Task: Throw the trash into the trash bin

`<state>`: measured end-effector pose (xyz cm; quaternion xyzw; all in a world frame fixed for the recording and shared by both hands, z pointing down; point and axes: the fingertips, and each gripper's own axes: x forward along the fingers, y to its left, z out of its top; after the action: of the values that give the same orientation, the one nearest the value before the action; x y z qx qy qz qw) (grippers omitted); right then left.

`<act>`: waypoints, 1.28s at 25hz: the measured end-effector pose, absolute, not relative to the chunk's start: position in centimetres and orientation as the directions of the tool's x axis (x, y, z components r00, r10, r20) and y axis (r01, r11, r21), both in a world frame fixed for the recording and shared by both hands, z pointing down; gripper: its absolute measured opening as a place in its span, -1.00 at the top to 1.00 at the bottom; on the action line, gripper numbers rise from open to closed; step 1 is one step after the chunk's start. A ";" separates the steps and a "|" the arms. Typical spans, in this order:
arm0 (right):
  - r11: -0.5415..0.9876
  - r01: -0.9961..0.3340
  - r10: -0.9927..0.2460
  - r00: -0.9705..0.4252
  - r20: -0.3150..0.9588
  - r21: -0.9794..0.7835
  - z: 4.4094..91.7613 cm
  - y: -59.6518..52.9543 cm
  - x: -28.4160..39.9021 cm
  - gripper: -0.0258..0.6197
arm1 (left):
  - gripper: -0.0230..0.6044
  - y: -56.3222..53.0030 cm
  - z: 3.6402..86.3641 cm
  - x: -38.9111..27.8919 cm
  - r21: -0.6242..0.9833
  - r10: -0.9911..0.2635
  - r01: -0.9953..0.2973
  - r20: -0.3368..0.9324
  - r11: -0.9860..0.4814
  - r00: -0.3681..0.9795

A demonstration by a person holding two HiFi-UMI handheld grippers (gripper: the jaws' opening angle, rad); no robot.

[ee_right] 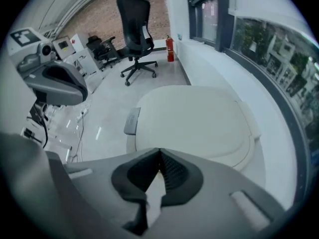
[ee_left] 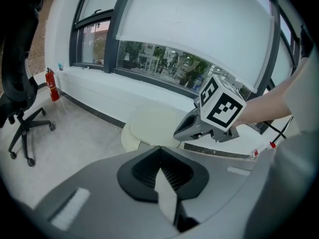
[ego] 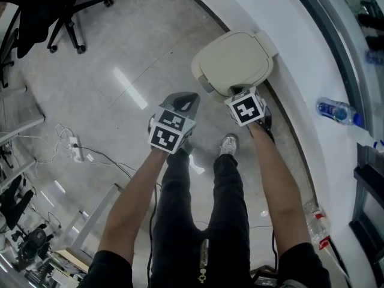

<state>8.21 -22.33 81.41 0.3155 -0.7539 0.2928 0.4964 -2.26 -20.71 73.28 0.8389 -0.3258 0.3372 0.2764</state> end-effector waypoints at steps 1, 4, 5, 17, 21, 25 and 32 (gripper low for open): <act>0.664 -0.740 -0.184 -0.301 0.936 -0.108 81.2 -22.4 8.0 0.92 | 0.91 -20.7 73.3 -2.4 0.243 -0.362 -0.734 0.746 -0.634 0.559; 0.700 -0.709 -0.188 -0.303 0.934 -0.089 80.7 -22.6 7.7 0.92 | 0.91 -20.8 73.4 -3.0 0.241 -0.368 -0.739 0.745 -0.630 0.557; 0.702 -0.707 -0.187 -0.305 0.934 -0.091 80.5 -22.6 7.7 0.92 | 0.91 -20.9 73.4 -3.1 0.241 -0.371 -0.740 0.743 -0.627 0.557; 0.779 -0.625 -0.244 -0.357 0.902 -0.036 76.6 -24.2 6.8 0.92 | 0.91 -22.1 73.8 -3.2 0.254 -0.364 -0.739 0.742 -0.624 0.563; 0.777 -0.626 -0.245 -0.403 0.882 -0.070 76.6 -25.2 5.7 0.92 | 0.91 -22.3 74.0 -2.8 0.260 -0.358 -0.735 0.742 -0.626 0.567; 0.768 -0.635 -0.222 -0.396 0.891 -0.091 78.3 -25.0 5.3 0.92 | 0.91 -22.5 74.2 -2.7 0.264 -0.355 -0.734 0.741 -0.626 0.569; 0.713 -0.685 -0.189 -0.393 0.900 -0.150 80.6 -24.8 4.9 0.92 | 0.91 -22.9 74.6 -3.0 0.267 -0.353 -0.739 0.746 -0.618 0.565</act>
<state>4.95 -24.77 80.62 0.2755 -0.7930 0.2603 0.4770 -2.97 -22.92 74.57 0.8357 -0.3269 0.3326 0.2901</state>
